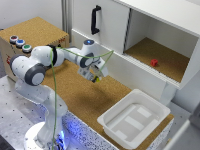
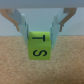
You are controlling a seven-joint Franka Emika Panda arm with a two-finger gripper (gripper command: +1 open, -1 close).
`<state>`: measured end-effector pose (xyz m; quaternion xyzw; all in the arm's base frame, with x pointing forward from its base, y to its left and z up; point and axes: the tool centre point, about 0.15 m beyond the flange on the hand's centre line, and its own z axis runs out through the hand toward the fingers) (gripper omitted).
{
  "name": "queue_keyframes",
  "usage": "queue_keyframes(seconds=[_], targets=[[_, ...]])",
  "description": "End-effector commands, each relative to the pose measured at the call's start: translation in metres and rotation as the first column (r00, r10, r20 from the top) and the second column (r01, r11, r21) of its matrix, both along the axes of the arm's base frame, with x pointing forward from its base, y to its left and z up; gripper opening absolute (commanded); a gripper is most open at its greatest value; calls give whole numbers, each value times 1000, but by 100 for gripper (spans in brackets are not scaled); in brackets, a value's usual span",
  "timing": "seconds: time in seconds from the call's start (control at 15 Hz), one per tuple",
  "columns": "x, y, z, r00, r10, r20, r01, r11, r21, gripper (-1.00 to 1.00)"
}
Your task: Go towards the box and place the yellow object
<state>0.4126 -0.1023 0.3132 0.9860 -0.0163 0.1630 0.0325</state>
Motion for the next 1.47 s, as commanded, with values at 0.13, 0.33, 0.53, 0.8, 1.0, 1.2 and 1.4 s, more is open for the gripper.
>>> queue_keyframes(seconds=[0.13, 0.33, 0.53, 0.8, 1.0, 1.2, 1.4], targets=[[18, -115, 7, 990, -137, 20, 138, 988, -71, -100], [25, -167, 8, 982, -185, 23, 186, 980, -66, -100], [39, -210, 1, 992, -122, 18, 123, 991, -45, -100], [37, -281, 5, 997, -65, 41, 66, 998, -14, -100], [30, -318, -5, 999, -40, 26, 40, 999, -19, -100], [18, -354, -23, 1000, -30, -2, 30, 999, -45, -100], [7, -381, -49, 997, -57, -50, 56, 998, -16, -100]])
